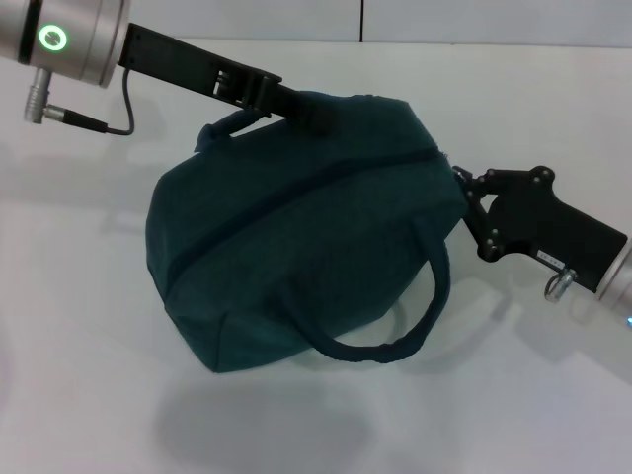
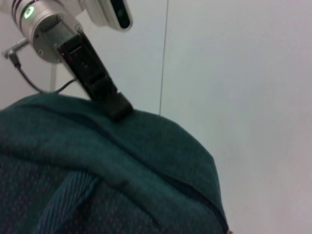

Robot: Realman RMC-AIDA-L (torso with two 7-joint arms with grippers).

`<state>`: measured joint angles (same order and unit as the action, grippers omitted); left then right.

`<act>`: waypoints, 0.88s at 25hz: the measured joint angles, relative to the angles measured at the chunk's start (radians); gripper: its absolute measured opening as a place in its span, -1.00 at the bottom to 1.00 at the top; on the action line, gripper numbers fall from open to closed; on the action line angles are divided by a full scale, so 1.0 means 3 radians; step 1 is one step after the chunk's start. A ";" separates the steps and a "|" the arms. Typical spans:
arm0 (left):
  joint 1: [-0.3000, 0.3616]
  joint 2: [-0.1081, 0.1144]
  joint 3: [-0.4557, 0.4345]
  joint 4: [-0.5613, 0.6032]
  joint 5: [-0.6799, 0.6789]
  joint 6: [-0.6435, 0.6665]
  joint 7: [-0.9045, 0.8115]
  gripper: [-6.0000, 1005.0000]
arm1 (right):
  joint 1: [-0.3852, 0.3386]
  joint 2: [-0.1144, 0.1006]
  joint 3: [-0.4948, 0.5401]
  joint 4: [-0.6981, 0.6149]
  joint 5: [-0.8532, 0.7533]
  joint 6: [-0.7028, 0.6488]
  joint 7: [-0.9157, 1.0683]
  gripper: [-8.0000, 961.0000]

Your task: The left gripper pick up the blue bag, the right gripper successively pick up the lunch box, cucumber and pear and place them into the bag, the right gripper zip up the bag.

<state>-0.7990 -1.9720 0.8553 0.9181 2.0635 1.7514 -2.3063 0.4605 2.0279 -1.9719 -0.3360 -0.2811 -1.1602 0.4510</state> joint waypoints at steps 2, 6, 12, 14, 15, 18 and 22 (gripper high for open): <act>0.0008 0.0003 0.0001 -0.0023 -0.0054 0.0010 -0.0002 -0.89 | -0.0023 -0.0002 0.0003 0.0000 0.0057 -0.0064 0.0000 -0.96; 0.0032 0.0017 0.0001 -0.0098 -0.0127 0.0089 -0.0006 -0.88 | -0.0050 -0.0005 0.0034 0.0013 0.0155 -0.0102 -0.0073 -0.96; 0.0054 0.0057 0.0001 -0.0193 -0.0252 0.0303 -0.0008 -0.88 | -0.0041 0.0000 0.0076 0.0089 0.0182 -0.0043 -0.0155 -0.96; 0.0091 0.0070 0.0003 -0.0197 -0.0254 0.0316 -0.0008 -0.87 | -0.0042 0.0000 0.0063 0.0089 0.0171 -0.0006 -0.0158 -0.96; 0.0109 0.0075 0.0003 -0.0203 -0.0256 0.0319 -0.0008 -0.87 | -0.0043 0.0000 0.0053 0.0090 0.0167 0.0010 -0.0158 -0.96; 0.0127 0.0086 0.0000 -0.0223 -0.0265 0.0325 -0.0008 -0.87 | -0.0048 -0.0001 -0.0020 0.0093 0.0161 0.0018 -0.0158 -0.96; 0.0174 0.0092 -0.0003 -0.0226 -0.0267 0.0327 0.0003 -0.87 | -0.0089 -0.0011 -0.0217 0.0102 0.0155 -0.0262 -0.0163 -0.96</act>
<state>-0.7469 -1.9443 0.8544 0.8504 1.9833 1.8497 -2.3053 0.4338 2.0246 -2.0371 -0.3055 -0.2346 -1.2389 0.4020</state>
